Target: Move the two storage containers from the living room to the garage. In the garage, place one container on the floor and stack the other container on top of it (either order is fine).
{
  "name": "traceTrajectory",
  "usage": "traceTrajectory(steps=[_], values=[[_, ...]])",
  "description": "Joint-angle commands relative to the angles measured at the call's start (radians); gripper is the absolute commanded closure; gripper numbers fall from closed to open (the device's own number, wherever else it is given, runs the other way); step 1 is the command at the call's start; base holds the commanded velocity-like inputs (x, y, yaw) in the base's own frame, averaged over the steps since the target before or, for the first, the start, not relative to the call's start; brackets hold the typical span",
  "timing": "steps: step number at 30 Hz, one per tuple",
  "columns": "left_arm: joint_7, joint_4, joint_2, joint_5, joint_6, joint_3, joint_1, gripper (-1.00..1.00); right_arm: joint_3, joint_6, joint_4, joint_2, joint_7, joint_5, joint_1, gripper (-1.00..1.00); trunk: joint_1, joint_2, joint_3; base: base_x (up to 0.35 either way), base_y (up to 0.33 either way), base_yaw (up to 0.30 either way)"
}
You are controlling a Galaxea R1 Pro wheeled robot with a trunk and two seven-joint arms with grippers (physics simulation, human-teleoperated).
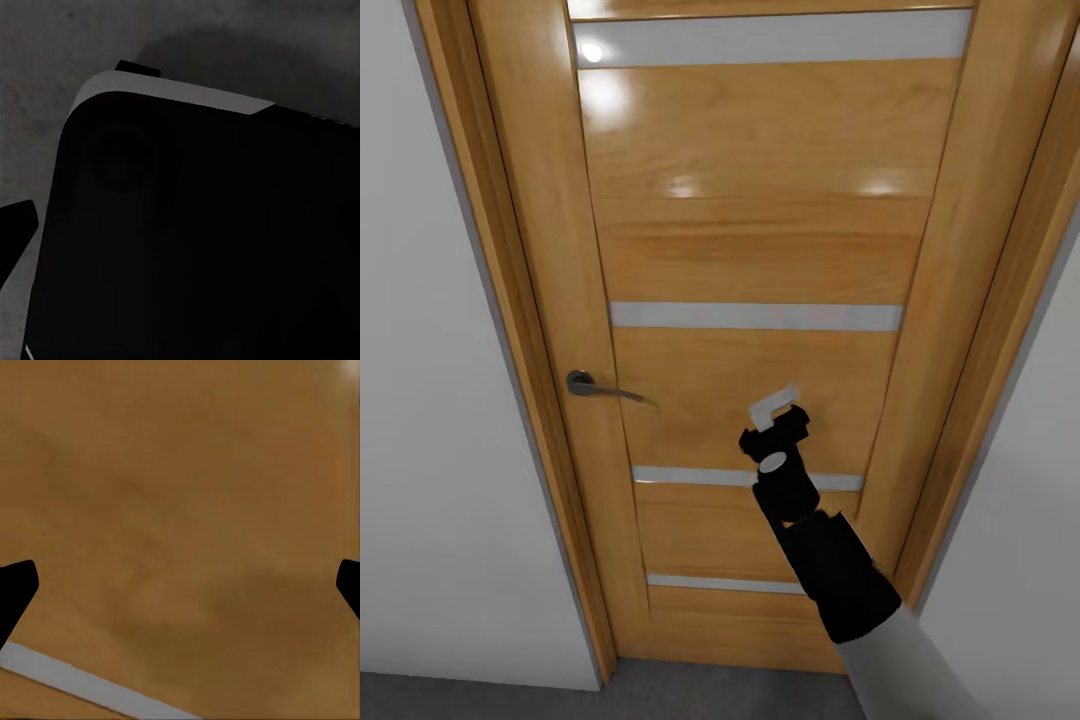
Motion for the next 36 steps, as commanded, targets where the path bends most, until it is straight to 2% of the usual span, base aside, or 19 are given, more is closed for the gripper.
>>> traceTrajectory(steps=[1,2,3,5,10,17,21,27,36], values=[[0.000,0.000,0.000,0.003,-0.002,0.004,0.000,-1.00,0.002,-0.007,0.012,0.000,-0.007,-0.003,-0.001,-1.00,0.000,-0.001,-0.001,0.000,0.000,0.000],[0.000,0.000,0.000,0.003,-0.002,0.004,0.000,-1.00,0.002,-0.075,0.070,0.000,-0.007,-0.002,-0.009,-1.00,0.000,-0.001,-0.001,0.000,0.000,0.000],[-0.001,0.000,0.000,0.003,-0.002,0.004,0.000,-1.00,0.002,-0.152,0.229,0.000,-0.007,-0.009,-0.098,-1.00,0.000,-0.001,-0.001,0.000,0.000,0.000],[-0.001,0.000,0.000,0.003,-0.002,0.004,0.000,-1.00,0.002,-0.189,0.299,0.000,-0.008,-0.012,-0.144,-1.00,0.000,-0.001,-0.001,0.000,0.000,0.000],[-0.001,0.000,0.000,0.003,-0.002,0.004,0.000,-1.00,0.001,-0.242,0.454,0.000,-0.008,-0.015,-0.234,-1.00,0.000,-0.001,-0.001,0.000,0.000,0.000],[-0.001,0.000,0.000,0.003,-0.002,0.004,0.000,-1.00,0.000,-0.322,0.652,0.000,-0.008,-0.018,-0.323,-1.00,0.000,-0.001,-0.001,0.000,0.000,0.000],[-0.001,0.000,0.000,0.002,-0.002,0.004,0.000,-1.00,-0.001,-0.333,0.771,0.000,-0.009,-0.020,-0.419,-1.00,0.000,-0.001,-0.001,0.000,0.000,0.000],[-0.001,0.000,0.000,0.001,-0.002,0.003,0.000,-1.00,-0.005,-0.323,0.784,0.000,-0.008,-0.018,-0.441,-1.00,0.000,-0.001,-0.001,0.181,0.000,0.000],[-0.001,0.000,0.000,0.001,-0.002,0.003,0.000,-1.00,0.000,-0.312,0.780,0.000,-0.073,-0.018,-0.443,-1.00,0.000,-0.001,-0.001,0.312,0.000,0.000]])
